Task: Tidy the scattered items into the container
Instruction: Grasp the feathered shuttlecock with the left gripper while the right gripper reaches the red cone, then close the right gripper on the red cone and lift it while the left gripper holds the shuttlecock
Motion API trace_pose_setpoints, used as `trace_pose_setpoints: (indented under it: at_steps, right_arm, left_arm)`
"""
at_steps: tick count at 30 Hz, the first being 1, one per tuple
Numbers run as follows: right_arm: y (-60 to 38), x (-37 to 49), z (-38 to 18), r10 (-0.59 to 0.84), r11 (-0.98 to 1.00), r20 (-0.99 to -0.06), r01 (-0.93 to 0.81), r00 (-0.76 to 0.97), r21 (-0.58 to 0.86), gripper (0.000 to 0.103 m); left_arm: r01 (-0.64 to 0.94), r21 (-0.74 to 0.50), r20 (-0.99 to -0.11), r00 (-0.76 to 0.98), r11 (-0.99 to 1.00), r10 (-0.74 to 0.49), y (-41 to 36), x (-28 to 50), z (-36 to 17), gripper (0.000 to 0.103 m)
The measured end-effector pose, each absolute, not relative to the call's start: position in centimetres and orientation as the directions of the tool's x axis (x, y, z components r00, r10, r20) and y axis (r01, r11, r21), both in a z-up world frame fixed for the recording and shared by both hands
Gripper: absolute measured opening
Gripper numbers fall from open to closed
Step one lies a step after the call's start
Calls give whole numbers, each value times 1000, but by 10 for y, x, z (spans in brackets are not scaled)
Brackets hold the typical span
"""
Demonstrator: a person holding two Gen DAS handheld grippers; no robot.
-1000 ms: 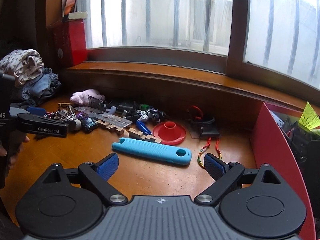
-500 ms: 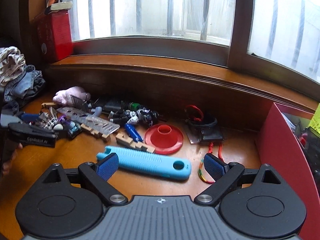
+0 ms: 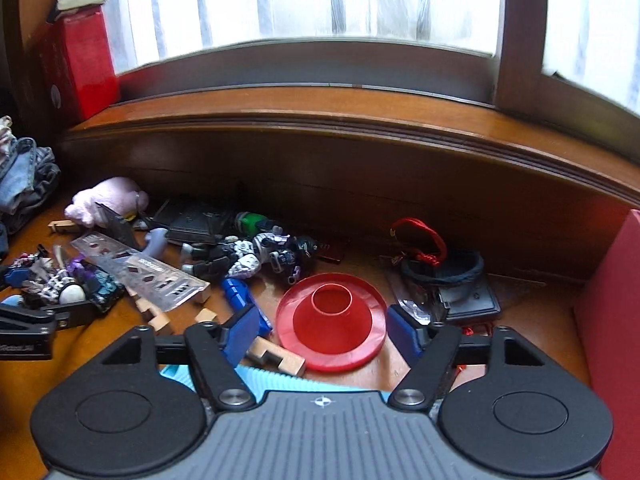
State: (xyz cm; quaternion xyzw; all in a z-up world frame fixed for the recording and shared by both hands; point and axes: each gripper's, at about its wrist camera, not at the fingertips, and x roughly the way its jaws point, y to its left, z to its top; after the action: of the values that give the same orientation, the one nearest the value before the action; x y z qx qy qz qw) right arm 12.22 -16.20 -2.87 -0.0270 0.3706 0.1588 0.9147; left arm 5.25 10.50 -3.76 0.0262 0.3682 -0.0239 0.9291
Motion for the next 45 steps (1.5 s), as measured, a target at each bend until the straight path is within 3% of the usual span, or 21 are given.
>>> trace_pose_setpoints:
  at_steps: [7,11,12,24,26,27,28,30,32,33,34,36,37,41,45]
  right_arm:
    - [-157,132,-37,278,939,-662,-341,696,36,59]
    - [-155,131,-37,277,938,-648,-345,710,24,57]
    - [-156,131,-37,277,939,-644,-342,713,26,41]
    - [-167,115,-14,299,944,-583,-323,755,65,38]
    - [-169,110,-8,308,942,-570,-329,762,69,30]
    - [-169,108,-6,313,940,-566,-333,763,72,8]
    - [-170,108,-5,318,938,-572,-337,756,76,3]
    - [-170,108,-5,326,935,-589,-345,739,84,4]
    - [-171,110,-9,317,936,-616,-341,721,83,13]
    - [-171,111,-11,315,937,-633,-339,707,87,25]
    - [-171,111,-13,312,938,-642,-336,700,89,48]
    - [-169,109,-15,300,941,-648,-329,700,80,75]
    - [-167,107,-16,292,942,-641,-330,710,64,79]
    - [-155,108,-19,263,935,-632,-354,729,-20,79]
    - [-156,117,-26,236,945,-667,-327,707,-12,71]
  left_arm:
    - [68,19,-685,728,997,-37,103,53,-37,77]
    - [73,12,-681,731,997,-45,102,52,-34,69]
    - [72,5,-678,733,997,-49,102,52,-33,69]
    - [85,-46,-624,776,995,-95,101,42,-7,68]
    - [89,-46,-618,780,995,-98,99,41,-5,68]
    - [90,-47,-617,781,995,-100,98,41,-4,68]
    - [91,-47,-616,782,995,-101,98,41,-4,68]
    - [92,-50,-616,781,994,-103,97,40,-5,68]
    - [91,-54,-617,780,994,-105,97,39,-5,68]
    - [89,-57,-617,780,994,-105,97,38,-5,68]
    - [88,-61,-618,779,994,-107,97,37,-5,68]
    - [87,-66,-618,778,994,-109,98,36,-6,68]
    - [86,-69,-618,778,994,-110,98,36,-6,68]
    - [87,-77,-616,779,993,-116,98,34,-7,68]
    - [87,-86,-611,782,993,-121,100,34,-7,68]
